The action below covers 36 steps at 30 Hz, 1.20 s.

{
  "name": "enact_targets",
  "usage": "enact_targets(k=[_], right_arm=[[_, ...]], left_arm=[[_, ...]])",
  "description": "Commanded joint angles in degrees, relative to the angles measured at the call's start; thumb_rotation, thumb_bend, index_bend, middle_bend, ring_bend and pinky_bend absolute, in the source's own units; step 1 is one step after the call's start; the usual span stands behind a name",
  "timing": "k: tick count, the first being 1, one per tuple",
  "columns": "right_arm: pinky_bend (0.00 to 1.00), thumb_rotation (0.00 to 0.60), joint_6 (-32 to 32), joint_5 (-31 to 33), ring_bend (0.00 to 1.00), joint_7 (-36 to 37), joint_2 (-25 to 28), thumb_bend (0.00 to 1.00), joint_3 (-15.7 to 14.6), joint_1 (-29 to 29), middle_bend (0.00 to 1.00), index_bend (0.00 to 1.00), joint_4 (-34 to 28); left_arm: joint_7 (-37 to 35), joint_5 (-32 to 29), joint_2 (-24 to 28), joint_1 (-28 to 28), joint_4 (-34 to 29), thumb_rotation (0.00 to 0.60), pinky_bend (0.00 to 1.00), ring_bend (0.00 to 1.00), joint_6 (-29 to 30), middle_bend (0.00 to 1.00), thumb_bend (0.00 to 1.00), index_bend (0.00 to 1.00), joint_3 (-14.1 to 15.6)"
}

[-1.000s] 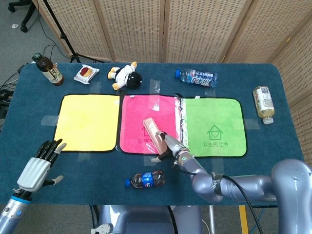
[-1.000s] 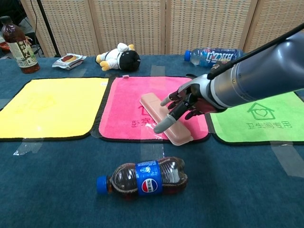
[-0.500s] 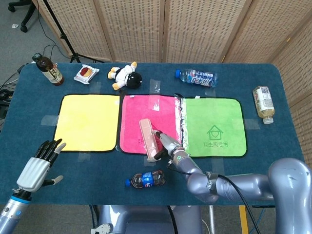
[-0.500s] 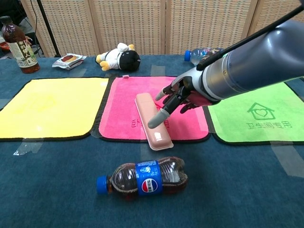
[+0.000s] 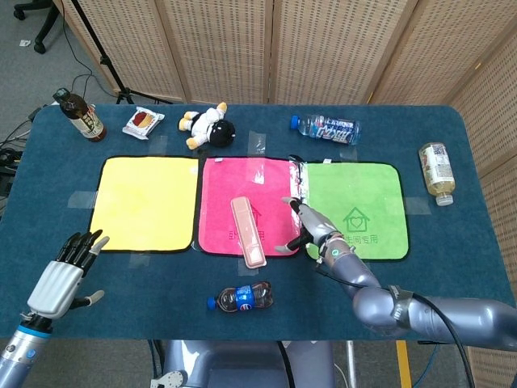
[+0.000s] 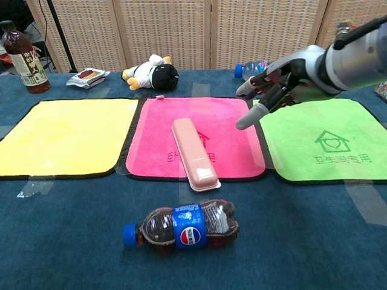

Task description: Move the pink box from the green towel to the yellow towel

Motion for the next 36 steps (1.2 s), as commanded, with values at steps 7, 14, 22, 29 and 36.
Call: enact_targets(k=[7,14,22,29,36], right_arm=[[0.00,0.600,1.77,-36.49,0.00,12.05,7.31,0.16,-2.73,-22.66,0.00,0.03,-8.24],[0.00,0.600,13.99,-65.43,0.00,20.49,6.23,0.16,-9.72,-37.72,0.00,0.03,-1.97],[0.00,0.600,29.30,-81.80,0.00,24.58,0.60,0.16,-14.38,-46.69,0.00,0.03,12.45],[0.00,0.600,42.58,-88.15,0.00,23.74,-4.09,0.16,-15.57,-53.49,0.00,0.03,24.95],[0.00,0.600,51.44,-91.06,0.00,15.43,-10.79,0.16,-14.00,-57.01,0.00,0.03,38.61]], left_arm=[[1.01,-0.27,-0.38,0.08,-0.03,0.600,0.00,0.00,-0.24,0.00,0.03,0.00,-0.08],[1.77,-1.25,-0.84,0.34,0.37,0.600,0.00,0.00,0.16,0.00,0.03,0.00,-0.86],[2.71,-2.00,-1.18,0.48,0.51,0.600,0.00,0.00,0.21,0.00,0.03,0.00,-1.37],[3.73,-2.49,-1.52,0.63,1.03,0.600,0.00,0.00,0.48,0.00,0.03,0.00,-1.83],[5.84,-2.25,-2.25,0.99,1.44,0.600,0.00,0.00,1.27,0.00,0.03,0.00,-1.96]])
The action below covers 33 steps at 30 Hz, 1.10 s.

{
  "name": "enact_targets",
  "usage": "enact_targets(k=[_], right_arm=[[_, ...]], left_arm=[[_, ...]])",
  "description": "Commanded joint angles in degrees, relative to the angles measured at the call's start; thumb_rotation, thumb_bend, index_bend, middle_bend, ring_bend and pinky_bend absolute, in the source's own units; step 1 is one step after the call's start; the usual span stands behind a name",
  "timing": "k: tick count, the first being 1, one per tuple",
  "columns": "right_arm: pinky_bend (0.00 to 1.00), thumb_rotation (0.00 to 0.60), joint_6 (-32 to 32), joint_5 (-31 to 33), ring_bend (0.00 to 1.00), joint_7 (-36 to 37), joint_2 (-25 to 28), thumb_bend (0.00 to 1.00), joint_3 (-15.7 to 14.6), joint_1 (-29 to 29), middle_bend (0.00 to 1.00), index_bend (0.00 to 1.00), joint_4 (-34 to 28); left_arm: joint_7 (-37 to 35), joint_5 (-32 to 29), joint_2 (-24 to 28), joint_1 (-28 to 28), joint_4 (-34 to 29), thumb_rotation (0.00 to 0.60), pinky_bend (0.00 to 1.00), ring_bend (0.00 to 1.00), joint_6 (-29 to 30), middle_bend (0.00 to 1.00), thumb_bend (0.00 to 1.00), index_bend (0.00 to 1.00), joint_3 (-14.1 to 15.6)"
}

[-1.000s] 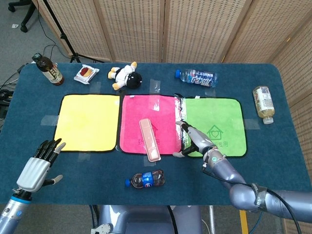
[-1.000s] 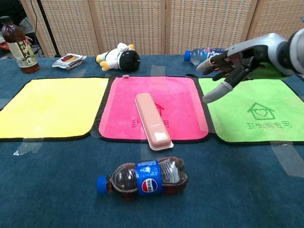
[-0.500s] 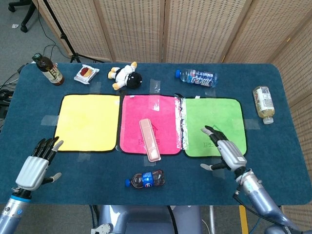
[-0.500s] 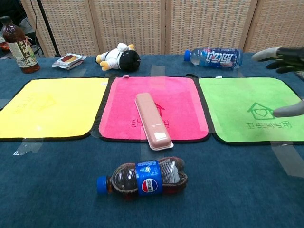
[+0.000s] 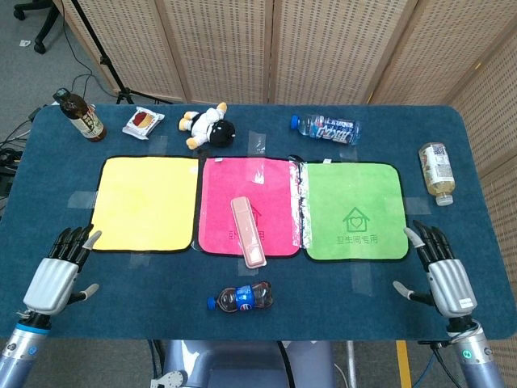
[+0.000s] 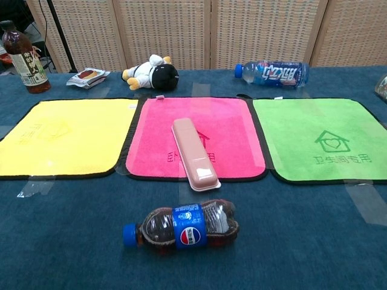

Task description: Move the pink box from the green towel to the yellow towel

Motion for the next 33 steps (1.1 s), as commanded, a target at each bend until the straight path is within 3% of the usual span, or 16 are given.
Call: enact_targets(k=[1,10,17,20,22,25,33], right_arm=[[0.00,0.600,5.39,-2.36,0.00,-4.85,-4.11,0.17,0.97,-2.77,0.00,0.03,7.10],[0.00,0.600,7.21,-3.07,0.00,-3.17,-4.11,0.18,1.71,-3.57,0.00,0.03,7.12],[0.00,0.600,7.42,-2.99,0.00,-2.02,-3.61,0.18,2.19,-3.93,0.00,0.03,6.45],[0.00,0.600,7.42,-2.83,0.00,-1.25,-3.43,0.18,2.47,-4.00,0.00,0.03,6.28],[0.00,0.600,7.22,-2.51,0.00,-0.47,-3.29,0.17,2.69,-4.03,0.00,0.03,6.17],[0.00,0.600,6.84,-2.22,0.00,0.24,-3.18,0.17,2.86,-4.08,0.00,0.03,6.16],[0.00,0.600,6.03,-1.79,0.00,1.16,-3.16,0.16,3.13,-4.14,0.00,0.03,6.28]], left_arm=[[0.78,0.12,-0.29,0.10,0.21,0.600,0.00,0.00,0.15,0.00,0.03,0.00,-0.01],[2.62,1.29,-0.11,-0.68,-0.76,0.600,0.00,0.00,-1.12,0.00,0.04,0.00,0.64],[6.06,2.76,4.28,-5.06,-6.15,0.600,0.00,0.00,-7.13,0.00,0.06,0.00,0.54],[8.88,3.08,7.11,-7.39,-9.78,0.600,0.00,0.00,-10.00,0.00,0.20,0.00,-0.14],[11.16,3.50,9.32,-9.54,-12.76,0.600,0.00,0.00,-12.36,0.00,0.41,0.00,-0.95],[13.63,3.06,11.80,-12.12,-16.61,0.600,0.00,0.00,-15.72,0.00,0.61,0.00,-2.05],[20.28,-0.35,13.50,-19.22,-20.40,0.600,0.00,0.00,-25.46,0.00,0.80,0.00,-5.72]])
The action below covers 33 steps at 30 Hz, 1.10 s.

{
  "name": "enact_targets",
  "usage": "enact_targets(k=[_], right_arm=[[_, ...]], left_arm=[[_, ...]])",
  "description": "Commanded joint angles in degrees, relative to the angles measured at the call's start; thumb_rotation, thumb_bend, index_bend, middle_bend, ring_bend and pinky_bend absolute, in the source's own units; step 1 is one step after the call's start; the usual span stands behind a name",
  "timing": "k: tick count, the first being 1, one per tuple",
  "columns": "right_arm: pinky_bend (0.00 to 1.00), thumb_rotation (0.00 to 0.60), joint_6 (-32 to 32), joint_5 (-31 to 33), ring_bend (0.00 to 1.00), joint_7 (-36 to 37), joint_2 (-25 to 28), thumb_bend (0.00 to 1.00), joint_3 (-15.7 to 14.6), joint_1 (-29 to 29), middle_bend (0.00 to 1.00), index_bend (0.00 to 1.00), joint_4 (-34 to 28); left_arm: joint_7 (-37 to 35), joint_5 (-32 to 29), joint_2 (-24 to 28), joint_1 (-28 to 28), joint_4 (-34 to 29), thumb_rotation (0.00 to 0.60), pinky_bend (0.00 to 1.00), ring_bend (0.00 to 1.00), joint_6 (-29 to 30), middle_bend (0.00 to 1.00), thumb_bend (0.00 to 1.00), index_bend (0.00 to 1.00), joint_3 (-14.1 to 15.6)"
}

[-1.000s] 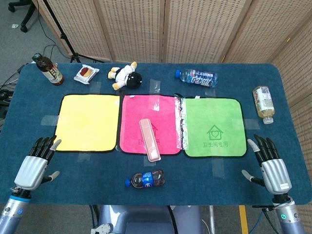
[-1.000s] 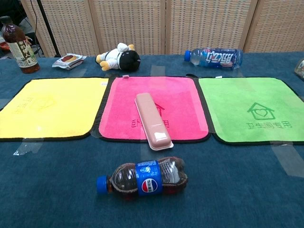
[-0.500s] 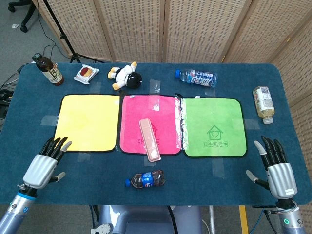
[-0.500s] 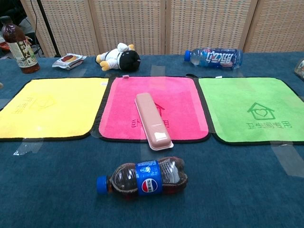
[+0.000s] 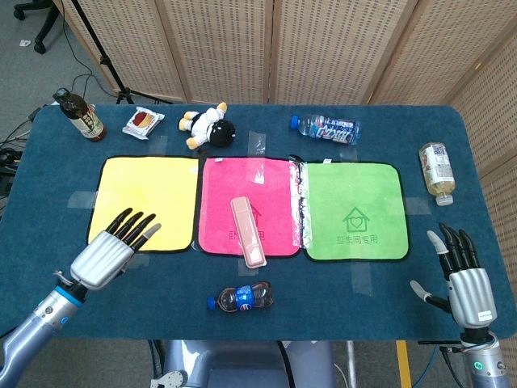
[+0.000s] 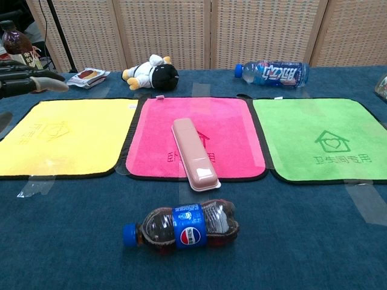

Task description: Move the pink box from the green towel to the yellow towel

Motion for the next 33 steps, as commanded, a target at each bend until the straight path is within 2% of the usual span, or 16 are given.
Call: enact_targets(k=[1,4,14,23,33], right_arm=[[0.00,0.600,-0.28,0.21,0.00,0.34,0.02,0.17,0.09,-0.01,0.00,0.03,0.03],[0.00,0.600,-0.53,0.55,0.00,0.84,0.05,0.17,0.33,-0.04,0.00,0.03,0.14],[0.00,0.600,-1.57,1.61,0.00,2.41,0.09,0.17,0.98,-0.10,0.00,0.03,0.59],[0.00,0.600,-2.39,2.90,0.00,3.92,0.23,0.17,1.70,-0.27,0.00,0.03,0.89],[0.00,0.600,-3.64,5.12,0.00,6.58,0.52,0.17,2.87,-0.53,0.00,0.03,1.78]], left_arm=[[3.73,-2.51,0.47,-4.20,-1.16,0.600,0.00,0.00,-5.54,0.00,0.82,0.00,-2.38],[7.34,-6.11,0.18,-8.28,-1.47,0.600,0.00,0.00,-11.96,0.00,0.83,0.00,-4.20],[16.02,-15.06,-3.81,-18.40,0.94,0.600,0.00,0.00,-24.36,0.00,0.84,0.00,-7.05],[22.55,-18.64,-9.81,-25.16,4.56,0.600,0.00,0.00,-27.77,0.00,0.87,0.00,-7.03],[24.01,-20.10,-16.97,-31.30,9.72,0.600,0.00,0.00,-30.30,0.00,0.89,0.00,-6.36]])
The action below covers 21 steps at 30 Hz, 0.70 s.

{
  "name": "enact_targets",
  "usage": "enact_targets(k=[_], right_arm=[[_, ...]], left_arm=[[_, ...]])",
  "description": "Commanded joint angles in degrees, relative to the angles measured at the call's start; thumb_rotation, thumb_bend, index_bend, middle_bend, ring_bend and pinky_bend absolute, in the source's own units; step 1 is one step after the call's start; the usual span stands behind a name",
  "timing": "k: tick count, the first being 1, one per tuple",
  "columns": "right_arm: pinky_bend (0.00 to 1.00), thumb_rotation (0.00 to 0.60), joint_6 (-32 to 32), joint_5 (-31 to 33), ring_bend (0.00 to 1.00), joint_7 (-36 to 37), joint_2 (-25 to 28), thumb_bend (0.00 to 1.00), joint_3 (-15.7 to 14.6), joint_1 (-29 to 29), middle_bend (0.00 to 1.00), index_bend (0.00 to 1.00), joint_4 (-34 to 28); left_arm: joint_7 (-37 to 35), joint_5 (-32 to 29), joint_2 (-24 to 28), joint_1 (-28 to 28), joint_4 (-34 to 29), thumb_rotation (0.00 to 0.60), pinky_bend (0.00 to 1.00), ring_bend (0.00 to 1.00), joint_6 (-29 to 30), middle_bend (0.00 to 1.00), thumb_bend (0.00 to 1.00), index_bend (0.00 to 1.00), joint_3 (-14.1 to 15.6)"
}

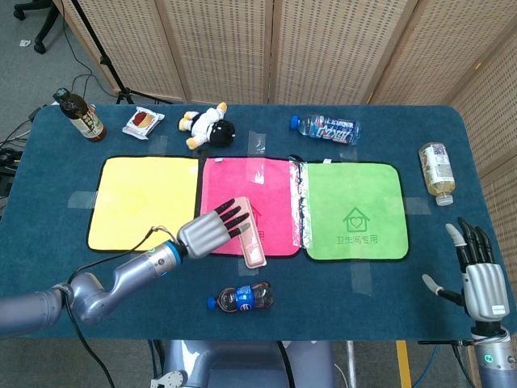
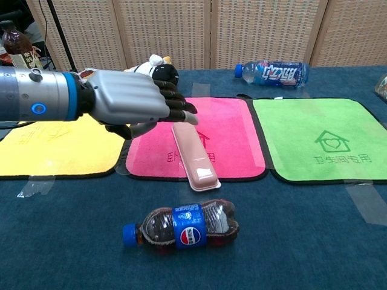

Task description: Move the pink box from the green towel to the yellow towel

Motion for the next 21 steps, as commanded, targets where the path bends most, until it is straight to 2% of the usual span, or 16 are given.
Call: enact_targets(k=[1,10,21], right_arm=[[0.00,0.600,-0.16,0.37,0.00,0.58,0.11,0.17,0.28,-0.13,0.00,0.03,0.17],[0.00,0.600,-0.57,1.59,0.00,2.35,0.41,0.16,0.97,-0.62,0.00,0.03,0.64],[0.00,0.600,-0.63,2.27,0.00,3.80,0.70,0.16,1.47,-1.12,0.00,0.03,0.87]], left_arm=[[0.24,-0.77,-1.58,-1.47,1.38,0.600,0.00,0.00,-0.92,0.00,0.89,0.00,0.46],[0.42,-3.25,-6.92,-5.50,5.99,0.600,0.00,0.00,-2.84,0.00,0.89,0.00,2.12],[0.57,-4.93,-10.02,-8.00,8.82,0.600,0.00,0.00,-2.93,0.00,0.89,0.00,3.99]])
